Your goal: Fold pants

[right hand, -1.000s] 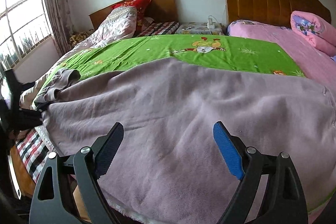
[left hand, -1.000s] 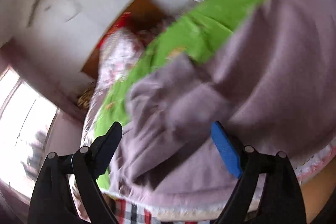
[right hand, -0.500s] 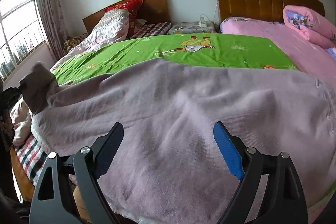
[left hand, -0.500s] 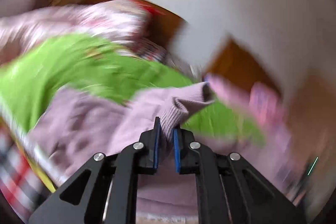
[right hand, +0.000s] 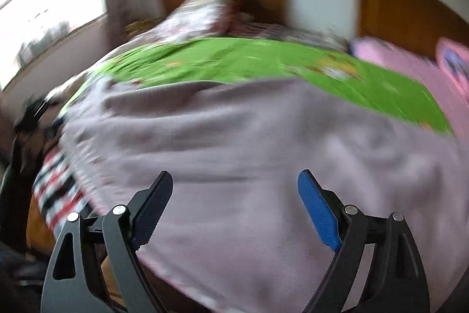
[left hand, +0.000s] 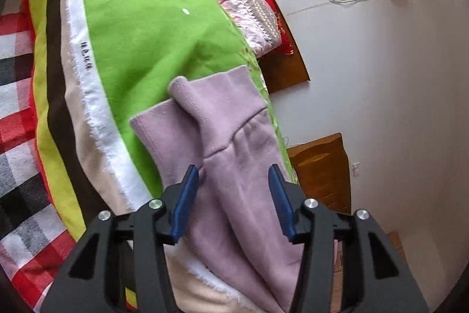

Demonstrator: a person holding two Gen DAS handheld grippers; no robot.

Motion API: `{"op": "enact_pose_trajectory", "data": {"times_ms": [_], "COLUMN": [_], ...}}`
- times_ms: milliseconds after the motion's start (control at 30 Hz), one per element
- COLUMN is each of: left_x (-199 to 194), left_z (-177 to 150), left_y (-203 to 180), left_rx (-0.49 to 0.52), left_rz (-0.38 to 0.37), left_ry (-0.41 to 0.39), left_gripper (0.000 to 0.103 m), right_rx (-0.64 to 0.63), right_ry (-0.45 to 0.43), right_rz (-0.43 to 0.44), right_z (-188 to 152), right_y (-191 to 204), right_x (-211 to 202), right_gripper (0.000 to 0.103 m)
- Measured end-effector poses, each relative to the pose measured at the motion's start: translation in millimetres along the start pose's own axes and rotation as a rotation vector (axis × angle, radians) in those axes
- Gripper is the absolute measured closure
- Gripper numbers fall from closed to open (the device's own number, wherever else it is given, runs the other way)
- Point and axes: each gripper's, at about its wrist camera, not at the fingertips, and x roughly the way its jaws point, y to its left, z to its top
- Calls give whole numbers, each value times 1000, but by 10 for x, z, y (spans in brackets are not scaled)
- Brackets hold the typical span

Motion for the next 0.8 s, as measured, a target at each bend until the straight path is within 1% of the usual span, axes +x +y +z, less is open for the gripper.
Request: {"op": "enact_pose_trajectory", "data": {"times_ms": [33, 100, 133, 200, 233, 300, 367, 467, 533, 567, 600, 667, 733, 800], "left_x": [-60, -47, -77, -47, -5, 31, 63, 8, -56, -70, -61, -69, -116, -136], "left_z": [-60, -100, -130, -155, -138, -155, -167, -257, -287, -293, -282, -277, -279, -284], "left_y": [-50, -138, -160, -177, -166, -177, -166, -155, -115, -96, -84, -73, -67, -76], "left_rx": [11, 37, 43, 47, 46, 45, 47, 40, 36, 36, 37, 42, 53, 65], "left_rz": [1, 6, 10, 26, 30, 29, 26, 15, 7, 5, 3, 8, 26, 36], "left_ry": [-1, 10, 19, 39, 47, 53, 50, 49, 49, 50, 50, 51, 48, 46], "left_gripper": [54, 54, 54, 54, 54, 54, 55, 55, 55, 55, 55, 58, 67, 68], "right_rx": [-50, -172, -225, -339, -371, -436, -454, -489, -500, -513, -525, -525, -542, -585], "right_ry": [-2, -7, -2, 14, 21, 53, 77, 95, 97, 100, 108, 121, 123, 114], "right_rz": [34, 111, 140, 203, 212, 216, 236, 219, 228, 212, 186, 179, 170, 153], "right_z": [32, 86, 103, 117, 117, 97, 81, 39, 13, 4, -2, -14, -23, -65], "right_y": [153, 518, 673, 1003, 1087, 1272, 1342, 1429, 1458, 1475, 1483, 1467, 1458, 1492], "right_x": [29, 94, 139, 275, 325, 474, 534, 574, 565, 578, 610, 648, 672, 667], "right_gripper": [20, 33, 36, 49, 51, 62, 67, 68, 68, 69, 74, 77, 78, 78]}}
